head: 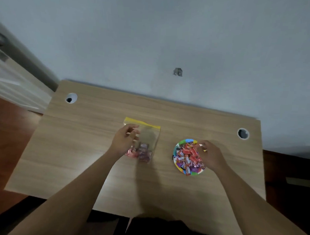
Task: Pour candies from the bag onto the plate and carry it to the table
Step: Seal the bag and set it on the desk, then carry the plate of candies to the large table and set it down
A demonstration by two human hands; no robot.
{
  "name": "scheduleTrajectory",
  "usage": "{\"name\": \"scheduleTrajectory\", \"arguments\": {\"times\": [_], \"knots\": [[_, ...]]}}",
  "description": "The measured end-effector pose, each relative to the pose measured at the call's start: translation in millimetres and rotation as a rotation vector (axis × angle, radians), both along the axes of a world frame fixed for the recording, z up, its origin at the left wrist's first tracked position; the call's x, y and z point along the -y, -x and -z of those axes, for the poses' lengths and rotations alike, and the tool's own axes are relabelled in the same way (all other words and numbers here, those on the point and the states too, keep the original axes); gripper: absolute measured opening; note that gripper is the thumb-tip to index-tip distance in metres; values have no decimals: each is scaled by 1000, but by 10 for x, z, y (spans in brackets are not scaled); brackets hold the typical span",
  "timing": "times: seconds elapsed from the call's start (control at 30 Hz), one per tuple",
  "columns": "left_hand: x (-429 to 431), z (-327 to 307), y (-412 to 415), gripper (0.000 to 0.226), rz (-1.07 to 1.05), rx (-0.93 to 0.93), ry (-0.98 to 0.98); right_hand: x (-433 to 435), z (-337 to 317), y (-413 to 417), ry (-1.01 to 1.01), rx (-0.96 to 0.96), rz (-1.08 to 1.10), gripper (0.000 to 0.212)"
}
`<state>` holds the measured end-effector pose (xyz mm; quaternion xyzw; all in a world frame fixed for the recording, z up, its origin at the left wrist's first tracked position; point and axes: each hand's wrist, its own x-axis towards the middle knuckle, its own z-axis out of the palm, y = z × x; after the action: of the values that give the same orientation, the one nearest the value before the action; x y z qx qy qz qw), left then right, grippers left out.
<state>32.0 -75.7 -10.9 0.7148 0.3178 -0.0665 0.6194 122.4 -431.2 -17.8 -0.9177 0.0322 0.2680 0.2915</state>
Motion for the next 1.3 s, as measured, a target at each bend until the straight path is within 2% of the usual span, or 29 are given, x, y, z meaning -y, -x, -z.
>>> {"name": "scheduleTrajectory", "arguments": {"times": [0.17, 0.37, 0.4, 0.47, 0.53, 0.63, 0.7, 0.77, 0.83, 0.9, 1.0, 1.13, 1.3], "knots": [[478, 163, -135, 24, 174, -111, 55, 496, 231, 120, -3, -43, 181, 14], [1024, 411, -166, 24, 250, -294, 111, 962, 686, 366, -23, -222, 290, 33], [1100, 430, -167, 23, 274, -317, 119, 1032, 809, 416, -34, -260, 292, 31], [1227, 512, -161, 26, 355, -353, 97, 965, 665, 499, -70, -318, 320, 18], [1321, 646, -116, 32, 397, -387, 42, 902, 590, 574, -87, -357, 335, 21], [1466, 765, -30, 97, 421, -400, 2, 960, 817, 653, -159, -317, 353, 11], [1572, 860, 2, 115, 459, -348, 1, 1044, 1081, 699, -210, -301, 390, 21], [1684, 906, 4, 128, 468, -284, 3, 988, 1048, 679, -215, -288, 411, 18], [1805, 854, -33, 141, 523, -261, -140, 904, 949, 639, -222, -279, 415, 14], [1939, 805, -42, 149, 546, -290, -287, 858, 914, 589, -239, -280, 428, 19], [2110, 775, -29, 142, 495, -310, -372, 850, 968, 551, -261, -305, 435, 26], [2211, 776, -55, 129, 408, -318, -426, 860, 1028, 495, -271, -324, 450, 21], [2201, 769, -63, 117, 307, -259, -288, 906, 1090, 415, -300, -308, 454, 9]]}}
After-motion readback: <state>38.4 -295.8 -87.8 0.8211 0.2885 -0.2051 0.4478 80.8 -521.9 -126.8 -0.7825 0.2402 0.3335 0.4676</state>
